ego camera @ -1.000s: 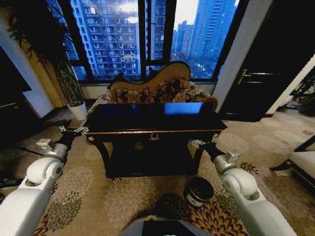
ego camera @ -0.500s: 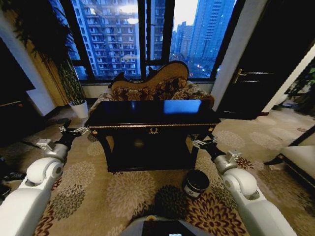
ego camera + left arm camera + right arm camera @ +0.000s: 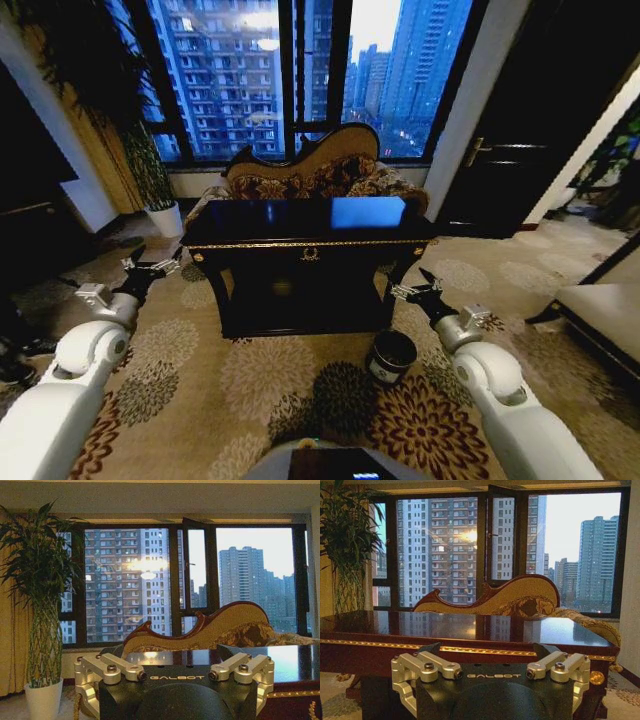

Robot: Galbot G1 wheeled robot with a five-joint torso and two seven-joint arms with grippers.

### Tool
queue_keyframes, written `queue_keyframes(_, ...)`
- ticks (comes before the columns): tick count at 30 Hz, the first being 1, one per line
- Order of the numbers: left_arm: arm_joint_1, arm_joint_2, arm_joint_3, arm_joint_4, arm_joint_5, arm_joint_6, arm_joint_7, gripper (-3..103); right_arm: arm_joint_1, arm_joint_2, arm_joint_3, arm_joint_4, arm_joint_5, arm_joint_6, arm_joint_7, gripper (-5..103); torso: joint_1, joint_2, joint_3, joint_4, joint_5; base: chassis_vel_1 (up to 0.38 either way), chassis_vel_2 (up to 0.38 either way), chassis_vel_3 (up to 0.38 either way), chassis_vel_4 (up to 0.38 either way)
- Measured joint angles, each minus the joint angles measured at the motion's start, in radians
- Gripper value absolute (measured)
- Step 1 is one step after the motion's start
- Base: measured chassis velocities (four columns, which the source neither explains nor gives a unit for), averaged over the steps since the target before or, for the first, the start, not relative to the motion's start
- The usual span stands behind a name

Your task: Move to the front of the table and place the trash on the table into the trash bin.

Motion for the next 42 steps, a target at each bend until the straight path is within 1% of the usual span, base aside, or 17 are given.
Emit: queue_keyframes(42, -0.003, -0.003, 0.01, 0.011, 0.001, -0.004, 0.004, 100, 0.012, 0.002, -0.007, -0.018, -0.001, 0.0, 0.0, 100, 0.0, 0.0, 0.0, 0.0002, 0.0, 0.166, -0.159, -0.161, 0.163)
